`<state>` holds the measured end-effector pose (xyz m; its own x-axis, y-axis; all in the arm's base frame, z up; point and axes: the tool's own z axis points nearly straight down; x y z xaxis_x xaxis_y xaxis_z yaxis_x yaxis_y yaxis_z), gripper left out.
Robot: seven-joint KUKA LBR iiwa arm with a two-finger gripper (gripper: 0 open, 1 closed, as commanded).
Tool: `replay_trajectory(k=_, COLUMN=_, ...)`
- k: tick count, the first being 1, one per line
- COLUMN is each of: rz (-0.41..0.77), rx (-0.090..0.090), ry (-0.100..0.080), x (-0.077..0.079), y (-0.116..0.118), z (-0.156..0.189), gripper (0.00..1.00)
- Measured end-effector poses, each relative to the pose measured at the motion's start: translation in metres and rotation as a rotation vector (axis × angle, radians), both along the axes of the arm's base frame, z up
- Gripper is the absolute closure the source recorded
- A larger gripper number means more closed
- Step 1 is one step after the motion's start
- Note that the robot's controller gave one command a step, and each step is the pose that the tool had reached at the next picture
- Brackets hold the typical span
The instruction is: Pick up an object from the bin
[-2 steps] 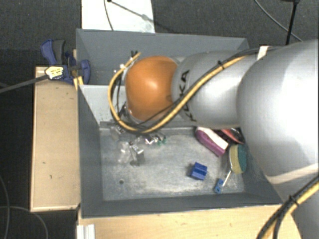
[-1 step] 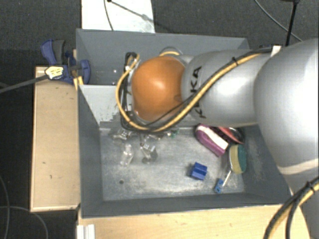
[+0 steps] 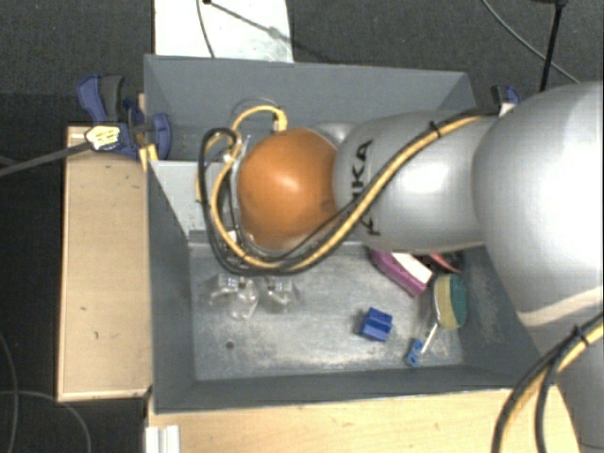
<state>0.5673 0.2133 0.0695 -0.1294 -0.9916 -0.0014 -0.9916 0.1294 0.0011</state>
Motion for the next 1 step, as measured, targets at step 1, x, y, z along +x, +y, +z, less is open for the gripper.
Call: replay_trajectory(k=1, rz=-0.010, rx=0.001, ry=0.002, x=0.0001, y=0.0007, z=0.0007, gripper=0.00)
